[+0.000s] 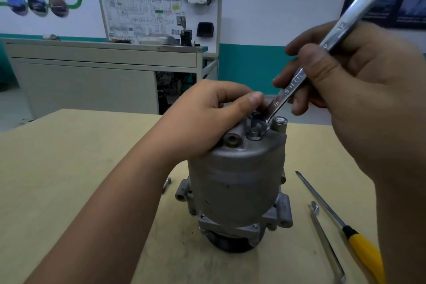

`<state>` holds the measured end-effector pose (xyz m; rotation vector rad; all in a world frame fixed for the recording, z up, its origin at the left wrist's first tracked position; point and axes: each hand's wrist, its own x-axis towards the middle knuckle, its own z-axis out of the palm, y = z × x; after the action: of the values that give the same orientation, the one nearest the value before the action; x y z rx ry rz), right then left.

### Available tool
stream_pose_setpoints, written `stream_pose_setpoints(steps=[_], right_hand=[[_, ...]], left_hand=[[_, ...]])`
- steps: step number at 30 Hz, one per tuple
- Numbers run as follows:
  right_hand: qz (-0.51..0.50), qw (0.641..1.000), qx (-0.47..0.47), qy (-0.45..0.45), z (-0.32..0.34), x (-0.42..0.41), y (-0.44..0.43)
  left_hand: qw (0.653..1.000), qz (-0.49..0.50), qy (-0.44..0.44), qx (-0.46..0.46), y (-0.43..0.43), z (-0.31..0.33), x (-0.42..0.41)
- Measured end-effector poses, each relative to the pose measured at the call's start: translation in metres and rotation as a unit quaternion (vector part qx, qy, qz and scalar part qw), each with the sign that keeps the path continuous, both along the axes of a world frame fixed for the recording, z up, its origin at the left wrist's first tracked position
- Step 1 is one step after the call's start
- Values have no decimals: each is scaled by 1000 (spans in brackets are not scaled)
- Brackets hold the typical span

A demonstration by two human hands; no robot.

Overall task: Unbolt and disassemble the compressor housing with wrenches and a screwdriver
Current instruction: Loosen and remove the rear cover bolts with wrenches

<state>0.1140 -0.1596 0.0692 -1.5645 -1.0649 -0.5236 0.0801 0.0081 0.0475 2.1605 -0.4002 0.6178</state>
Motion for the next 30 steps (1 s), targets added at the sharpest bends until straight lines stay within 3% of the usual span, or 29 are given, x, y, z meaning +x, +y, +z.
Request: stream_pose_setpoints(steps=[13, 18, 30], right_hand=[[46, 997, 38, 41, -4, 0, 10], [96, 993, -14, 61, -4, 7, 3], [103, 994, -17, 27, -3, 5, 5]], left_hand=[[995, -63, 46, -56, 6, -2, 4], [994, -70, 49, -64, 6, -1, 5], [992, -75, 54, -91, 4, -1, 2]])
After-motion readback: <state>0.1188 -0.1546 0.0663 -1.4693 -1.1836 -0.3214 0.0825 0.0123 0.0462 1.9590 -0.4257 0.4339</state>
